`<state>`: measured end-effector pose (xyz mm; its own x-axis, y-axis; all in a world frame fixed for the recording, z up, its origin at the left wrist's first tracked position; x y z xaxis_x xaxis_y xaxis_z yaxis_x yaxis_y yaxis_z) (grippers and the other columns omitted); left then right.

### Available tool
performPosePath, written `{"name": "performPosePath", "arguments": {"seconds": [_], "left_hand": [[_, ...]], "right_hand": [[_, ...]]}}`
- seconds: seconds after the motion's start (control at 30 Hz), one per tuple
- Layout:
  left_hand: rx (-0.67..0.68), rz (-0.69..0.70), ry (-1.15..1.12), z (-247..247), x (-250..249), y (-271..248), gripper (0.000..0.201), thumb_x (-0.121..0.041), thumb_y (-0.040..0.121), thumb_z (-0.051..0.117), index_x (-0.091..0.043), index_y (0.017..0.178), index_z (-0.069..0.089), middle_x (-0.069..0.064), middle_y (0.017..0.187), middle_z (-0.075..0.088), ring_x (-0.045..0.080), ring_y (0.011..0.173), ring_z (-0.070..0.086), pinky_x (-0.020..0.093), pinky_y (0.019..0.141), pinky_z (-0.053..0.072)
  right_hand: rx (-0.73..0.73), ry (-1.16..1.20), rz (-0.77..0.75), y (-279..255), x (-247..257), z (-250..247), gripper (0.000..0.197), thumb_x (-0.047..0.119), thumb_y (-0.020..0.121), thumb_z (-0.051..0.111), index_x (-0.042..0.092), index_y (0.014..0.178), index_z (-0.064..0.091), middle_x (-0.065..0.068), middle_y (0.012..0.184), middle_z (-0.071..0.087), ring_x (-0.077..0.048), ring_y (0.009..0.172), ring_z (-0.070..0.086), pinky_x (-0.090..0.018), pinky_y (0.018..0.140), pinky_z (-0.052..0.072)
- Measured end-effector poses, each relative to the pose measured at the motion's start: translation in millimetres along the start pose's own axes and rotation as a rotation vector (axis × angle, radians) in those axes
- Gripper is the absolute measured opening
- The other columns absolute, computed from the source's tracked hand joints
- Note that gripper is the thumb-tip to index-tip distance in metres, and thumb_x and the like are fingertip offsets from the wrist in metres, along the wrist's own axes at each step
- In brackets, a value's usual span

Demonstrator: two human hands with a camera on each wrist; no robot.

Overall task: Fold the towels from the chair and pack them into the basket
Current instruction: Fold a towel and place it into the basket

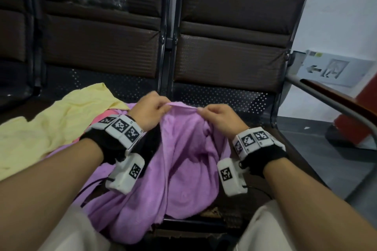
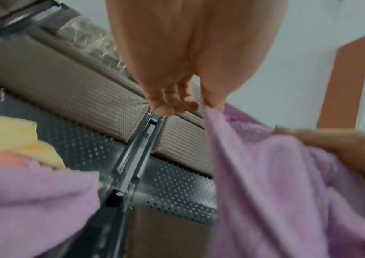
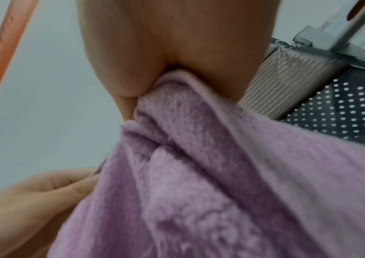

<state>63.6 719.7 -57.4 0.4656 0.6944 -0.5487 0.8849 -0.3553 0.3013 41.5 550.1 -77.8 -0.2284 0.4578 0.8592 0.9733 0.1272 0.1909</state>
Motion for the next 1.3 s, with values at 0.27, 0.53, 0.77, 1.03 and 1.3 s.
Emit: {"name": "performPosePath", "arguments": {"seconds": [0.27, 0.53, 0.77, 1.03, 1.3], "left_hand": [[-0.133, 0.008, -0.159, -16, -34, 4, 0.015, -0.014, 0.087, 0.055, -0.017, 0.093, 0.068, -0.001, 0.084, 0.068, 0.013, 0.073, 0.060, 0.025, 0.067, 0.045], [0.532, -0.253, -0.251, 72, -27, -28, 0.017, -0.007, 0.095, 0.043, -0.010, 0.086, 0.057, 0.007, 0.071, 0.064, 0.011, 0.047, 0.061, 0.023, 0.049, 0.050], [0.233, -0.486, -0.795, 45, 3, -26, 0.026, -0.024, 0.099, 0.045, -0.006, 0.089, 0.060, 0.012, 0.079, 0.060, 0.020, 0.070, 0.058, 0.031, 0.071, 0.052], [0.002, -0.565, -0.641, 44, 30, -8, 0.048, -0.049, 0.090, 0.053, -0.003, 0.086, 0.066, 0.019, 0.099, 0.067, 0.031, 0.096, 0.064, 0.046, 0.096, 0.049], [0.261, -0.512, -0.707, 72, 18, -11, 0.022, -0.012, 0.079, 0.072, -0.001, 0.097, 0.067, 0.020, 0.100, 0.068, 0.029, 0.095, 0.065, 0.035, 0.085, 0.053]], "right_hand": [[-0.540, 0.171, -0.238, 2, 42, -76, 0.048, 0.023, 0.095, 0.056, 0.023, 0.049, 0.042, 0.015, 0.042, 0.037, 0.001, 0.047, 0.032, -0.018, 0.051, 0.031], [-0.567, 0.069, -0.123, -13, 15, -84, 0.010, 0.019, 0.087, 0.067, 0.022, 0.077, 0.066, 0.015, 0.072, 0.063, 0.001, 0.070, 0.056, -0.022, 0.076, 0.045], [0.157, -0.201, 0.229, -35, -53, -9, 0.099, 0.007, 0.069, 0.082, 0.018, 0.147, 0.023, -0.010, 0.114, 0.062, -0.023, 0.096, 0.064, -0.037, 0.089, 0.052], [0.381, -0.595, 0.306, -51, -77, 10, 0.023, 0.035, 0.078, 0.075, 0.016, 0.078, 0.063, 0.005, 0.071, 0.063, -0.012, 0.068, 0.060, -0.019, 0.059, 0.046], [0.563, -0.936, 0.330, -54, -106, 36, 0.034, 0.030, 0.081, 0.069, 0.010, 0.108, 0.062, -0.008, 0.107, 0.065, -0.025, 0.097, 0.060, -0.005, 0.059, 0.031]]}}
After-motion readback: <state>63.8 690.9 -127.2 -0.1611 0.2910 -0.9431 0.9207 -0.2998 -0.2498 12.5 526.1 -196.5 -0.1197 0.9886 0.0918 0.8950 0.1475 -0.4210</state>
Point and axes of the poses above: each hand's wrist, its own y-axis towards the middle knuckle, its own z-axis out of the palm, x = y × z, the point moved 10 cm from there along y, towards the middle knuckle
